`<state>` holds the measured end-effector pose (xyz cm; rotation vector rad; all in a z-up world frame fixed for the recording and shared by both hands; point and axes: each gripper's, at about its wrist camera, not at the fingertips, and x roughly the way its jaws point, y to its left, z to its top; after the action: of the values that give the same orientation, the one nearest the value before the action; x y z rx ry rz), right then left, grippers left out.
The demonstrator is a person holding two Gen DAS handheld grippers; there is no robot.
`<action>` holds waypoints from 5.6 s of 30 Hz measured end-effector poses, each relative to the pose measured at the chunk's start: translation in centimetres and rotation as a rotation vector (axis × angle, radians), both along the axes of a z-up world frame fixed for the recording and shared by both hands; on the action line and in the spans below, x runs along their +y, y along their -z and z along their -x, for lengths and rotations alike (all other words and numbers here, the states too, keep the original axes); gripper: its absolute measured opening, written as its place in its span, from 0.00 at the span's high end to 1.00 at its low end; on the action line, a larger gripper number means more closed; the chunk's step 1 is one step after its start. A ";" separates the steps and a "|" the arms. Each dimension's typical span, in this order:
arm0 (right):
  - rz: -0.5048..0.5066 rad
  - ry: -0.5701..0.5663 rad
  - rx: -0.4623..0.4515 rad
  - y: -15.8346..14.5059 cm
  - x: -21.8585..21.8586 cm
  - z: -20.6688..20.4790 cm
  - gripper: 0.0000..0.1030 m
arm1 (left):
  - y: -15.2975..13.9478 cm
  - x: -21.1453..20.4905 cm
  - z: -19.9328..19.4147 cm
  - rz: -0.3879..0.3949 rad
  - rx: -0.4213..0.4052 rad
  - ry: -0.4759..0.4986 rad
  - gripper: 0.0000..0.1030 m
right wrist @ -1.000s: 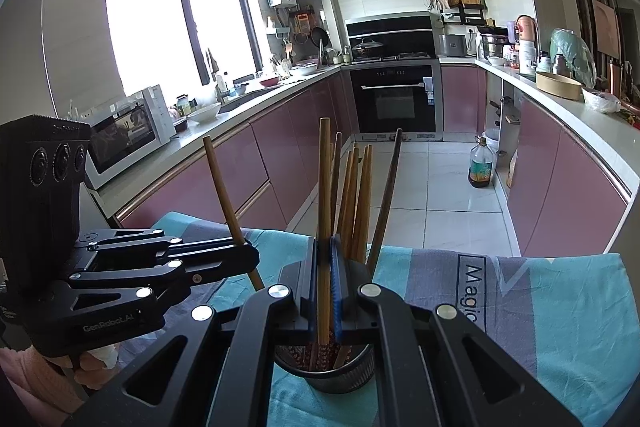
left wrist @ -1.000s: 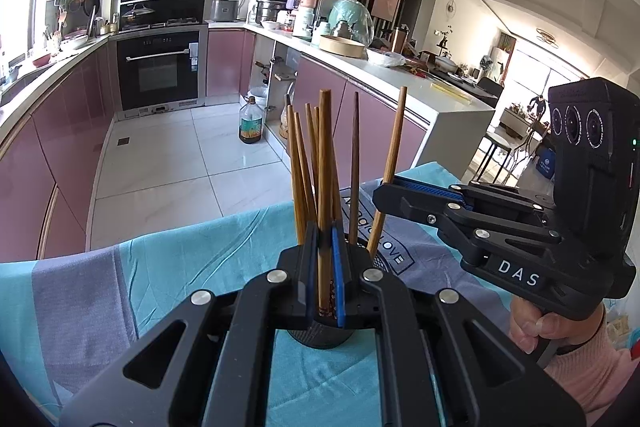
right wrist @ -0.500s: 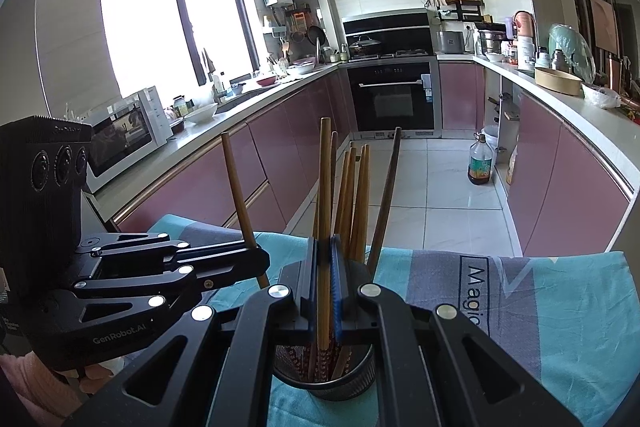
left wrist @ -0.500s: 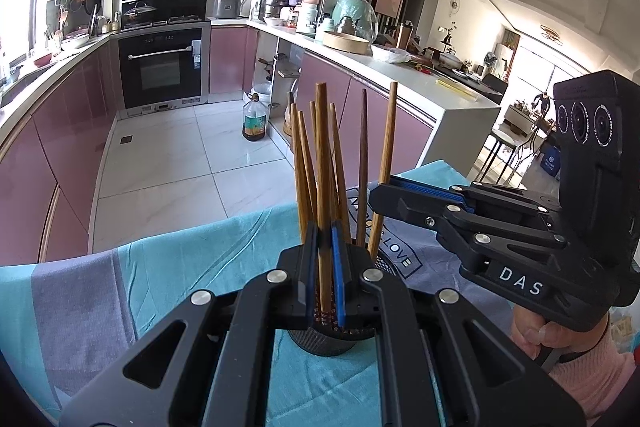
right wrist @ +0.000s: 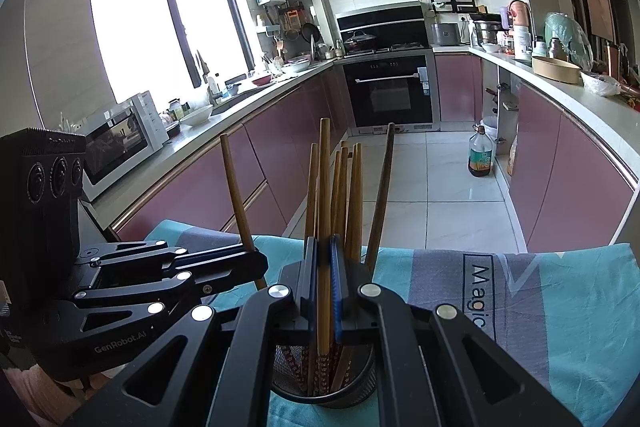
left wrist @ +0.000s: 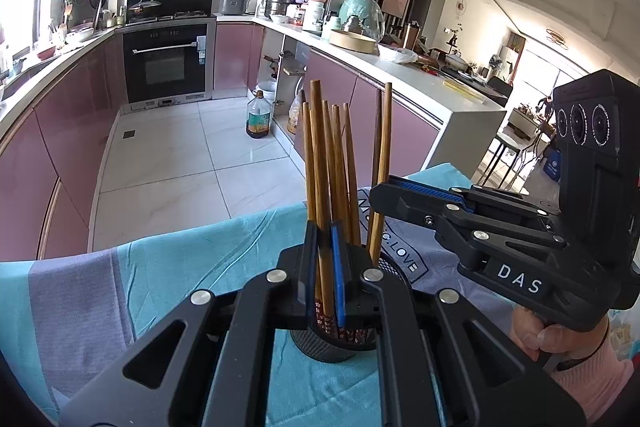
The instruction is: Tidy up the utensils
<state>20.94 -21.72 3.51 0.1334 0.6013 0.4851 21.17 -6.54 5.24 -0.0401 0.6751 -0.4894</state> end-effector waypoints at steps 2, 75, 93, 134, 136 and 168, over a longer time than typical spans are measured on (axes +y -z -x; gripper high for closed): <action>0.000 0.001 0.002 0.1 0.1 -0.1 0.95 | 0.1 0.0 -0.4 -0.001 0.002 -0.002 0.93; 0.099 0.234 -0.356 3.5 1.6 16.0 0.07 | 2.2 9.6 19.8 0.006 -0.399 -0.429 0.06; 0.102 0.261 -0.414 3.5 2.1 18.9 0.07 | 2.8 9.3 22.8 0.003 -0.437 -0.447 0.06; 0.085 0.270 -0.426 3.3 2.1 19.9 0.07 | 3.6 9.1 24.2 0.012 -0.458 -0.430 0.06; 0.084 0.271 -0.427 3.3 2.1 19.9 0.07 | 3.5 9.1 24.2 0.012 -0.458 -0.430 0.06; 0.080 0.272 -0.416 3.3 2.0 19.8 0.07 | 3.5 8.9 24.3 0.011 -0.455 -0.428 0.06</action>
<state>1.10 -19.71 0.21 0.0345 0.1886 0.2131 -3.16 2.34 1.71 -0.0789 0.2049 -0.0803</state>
